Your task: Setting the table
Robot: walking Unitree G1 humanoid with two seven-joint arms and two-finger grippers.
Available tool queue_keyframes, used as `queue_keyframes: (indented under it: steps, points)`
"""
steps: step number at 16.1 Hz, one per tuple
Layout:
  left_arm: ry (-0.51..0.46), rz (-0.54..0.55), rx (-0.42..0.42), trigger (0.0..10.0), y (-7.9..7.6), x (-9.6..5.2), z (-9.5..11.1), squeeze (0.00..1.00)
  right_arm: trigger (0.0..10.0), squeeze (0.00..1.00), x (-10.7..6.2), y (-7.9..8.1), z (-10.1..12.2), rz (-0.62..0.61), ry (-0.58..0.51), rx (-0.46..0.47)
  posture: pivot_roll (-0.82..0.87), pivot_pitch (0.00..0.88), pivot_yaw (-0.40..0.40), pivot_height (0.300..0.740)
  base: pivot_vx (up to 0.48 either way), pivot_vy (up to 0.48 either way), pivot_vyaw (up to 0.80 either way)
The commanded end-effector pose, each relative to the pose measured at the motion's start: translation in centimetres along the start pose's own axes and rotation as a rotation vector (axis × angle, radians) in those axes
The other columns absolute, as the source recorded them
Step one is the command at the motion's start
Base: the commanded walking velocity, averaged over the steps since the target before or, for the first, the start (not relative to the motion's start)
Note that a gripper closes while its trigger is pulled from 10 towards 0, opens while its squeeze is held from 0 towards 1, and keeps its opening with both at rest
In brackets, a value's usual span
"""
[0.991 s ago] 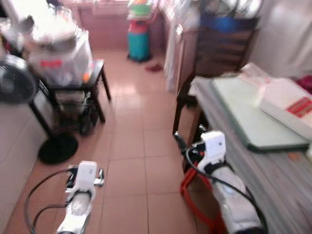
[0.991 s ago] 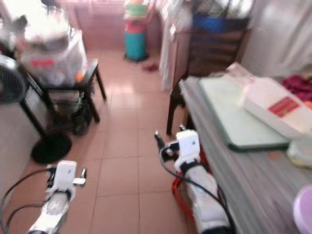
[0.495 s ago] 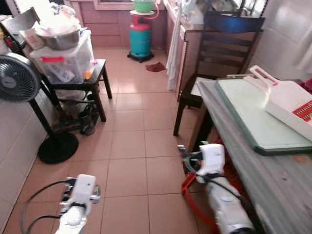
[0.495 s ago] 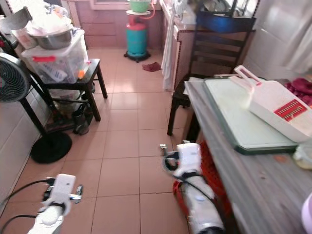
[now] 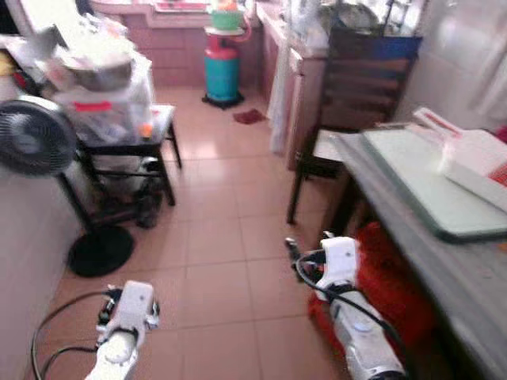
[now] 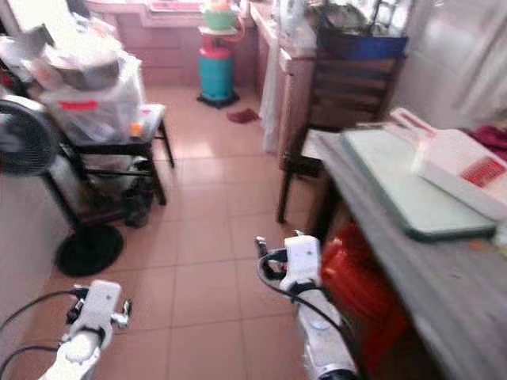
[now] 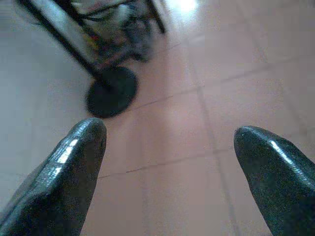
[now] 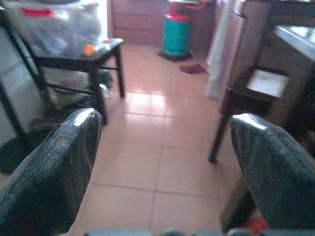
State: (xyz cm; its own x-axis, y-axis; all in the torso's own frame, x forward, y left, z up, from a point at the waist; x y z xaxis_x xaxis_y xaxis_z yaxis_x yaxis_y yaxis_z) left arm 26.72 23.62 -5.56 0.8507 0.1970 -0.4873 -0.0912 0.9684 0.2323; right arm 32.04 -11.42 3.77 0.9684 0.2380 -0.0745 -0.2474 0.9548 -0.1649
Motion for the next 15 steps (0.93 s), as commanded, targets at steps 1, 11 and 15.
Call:
queue_keyframes:
  steps: [1, 11, 15]
  points:
    - [0.010, -0.021, 0.004, 10.0, -0.77, -0.10, -0.25, 0.00, 10.0, 0.00, -0.41, -1.23, -0.59, -0.027, 0.015, -0.011, 0.08, 0.000, -0.005, 0.740, 0.000, 0.480, 0.00]
    - [0.028, -0.020, 0.024, 10.0, -0.54, -0.07, -0.48, 0.00, 10.0, 0.00, -0.60, -1.44, -0.96, -0.025, 0.017, -0.004, 0.07, 0.000, -0.002, 0.740, 0.000, 0.480, 0.00]
    - [0.030, -0.015, 0.027, 10.0, -0.20, -0.05, -0.50, 0.00, 10.0, 0.00, -0.70, -1.49, -1.39, -0.022, 0.032, -0.005, 0.07, 0.000, -0.004, 0.740, 0.000, 0.480, 0.00]
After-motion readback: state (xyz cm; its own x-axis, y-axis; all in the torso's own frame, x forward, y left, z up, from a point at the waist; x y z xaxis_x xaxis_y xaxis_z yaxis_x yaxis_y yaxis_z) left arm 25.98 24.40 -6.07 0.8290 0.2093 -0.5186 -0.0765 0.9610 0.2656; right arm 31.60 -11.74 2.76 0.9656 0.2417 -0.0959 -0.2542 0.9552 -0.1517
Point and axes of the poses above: a point about 5 cm out from each wrist's last joint towards the gripper, its own x axis pointing out of the wrist towards the gripper, its own z axis along the axis of the wrist's last joint, y = z × x, the point moved 4 cm from there along x, pointing out of the wrist towards the gripper, and after that the axes turned 10 degrees about -x, right-handed, at the moved point
